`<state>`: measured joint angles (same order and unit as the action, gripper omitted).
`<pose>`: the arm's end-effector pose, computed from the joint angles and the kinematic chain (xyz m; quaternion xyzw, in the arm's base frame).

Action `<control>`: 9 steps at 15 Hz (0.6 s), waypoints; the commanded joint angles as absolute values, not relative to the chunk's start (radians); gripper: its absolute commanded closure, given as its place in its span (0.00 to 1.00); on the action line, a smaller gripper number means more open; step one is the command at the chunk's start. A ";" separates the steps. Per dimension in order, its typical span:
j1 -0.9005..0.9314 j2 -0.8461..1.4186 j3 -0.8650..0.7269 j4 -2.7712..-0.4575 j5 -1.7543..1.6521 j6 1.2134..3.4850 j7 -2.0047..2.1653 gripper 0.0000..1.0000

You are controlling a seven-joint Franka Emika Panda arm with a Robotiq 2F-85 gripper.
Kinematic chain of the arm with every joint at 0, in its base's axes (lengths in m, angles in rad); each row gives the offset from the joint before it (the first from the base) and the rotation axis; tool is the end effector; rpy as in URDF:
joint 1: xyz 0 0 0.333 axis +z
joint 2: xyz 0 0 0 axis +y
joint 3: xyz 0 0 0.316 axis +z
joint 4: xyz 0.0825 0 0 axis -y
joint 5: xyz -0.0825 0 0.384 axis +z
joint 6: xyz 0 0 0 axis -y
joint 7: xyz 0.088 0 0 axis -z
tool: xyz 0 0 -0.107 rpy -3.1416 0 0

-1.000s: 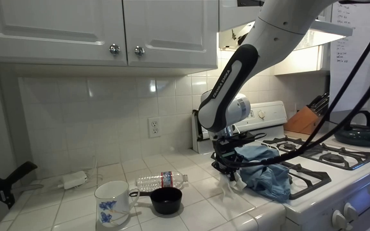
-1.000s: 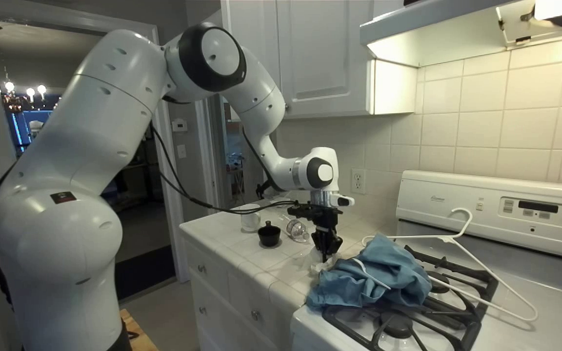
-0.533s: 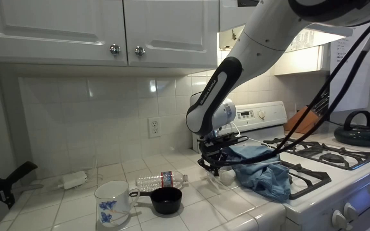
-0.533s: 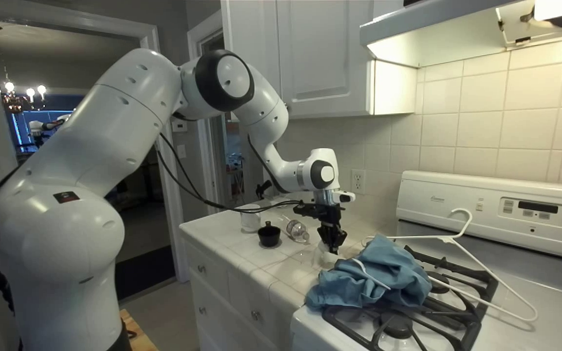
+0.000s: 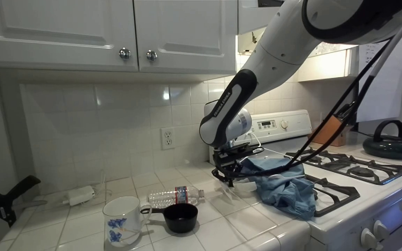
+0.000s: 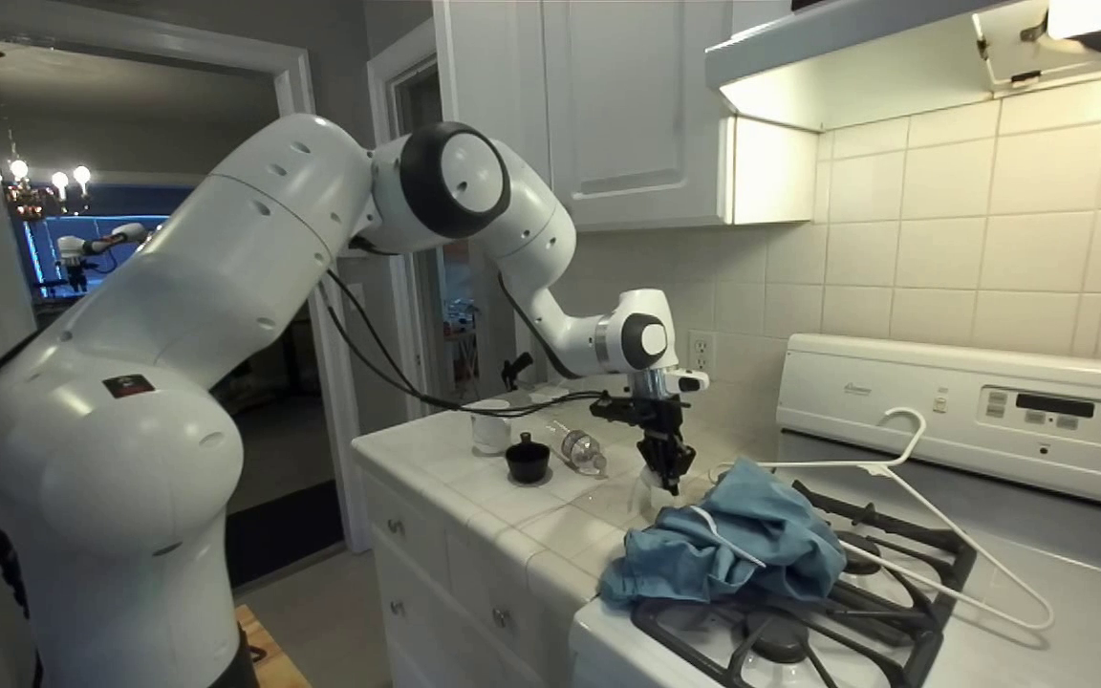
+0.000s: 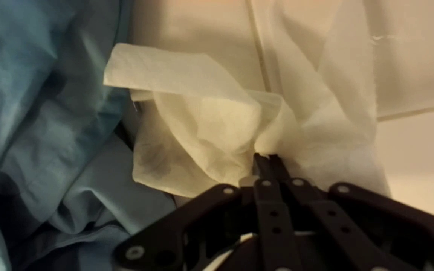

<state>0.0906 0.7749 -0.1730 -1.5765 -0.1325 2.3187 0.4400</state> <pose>0.6955 -0.0437 0.1864 0.9758 -0.1894 0.0068 0.1089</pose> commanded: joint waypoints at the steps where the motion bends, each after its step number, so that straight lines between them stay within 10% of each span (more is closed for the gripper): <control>1: 0.106 0.771 -0.168 -1.577 -0.141 2.306 0.424 1.00; 9: 0.162 0.781 -0.166 -1.585 -0.174 2.232 0.420 1.00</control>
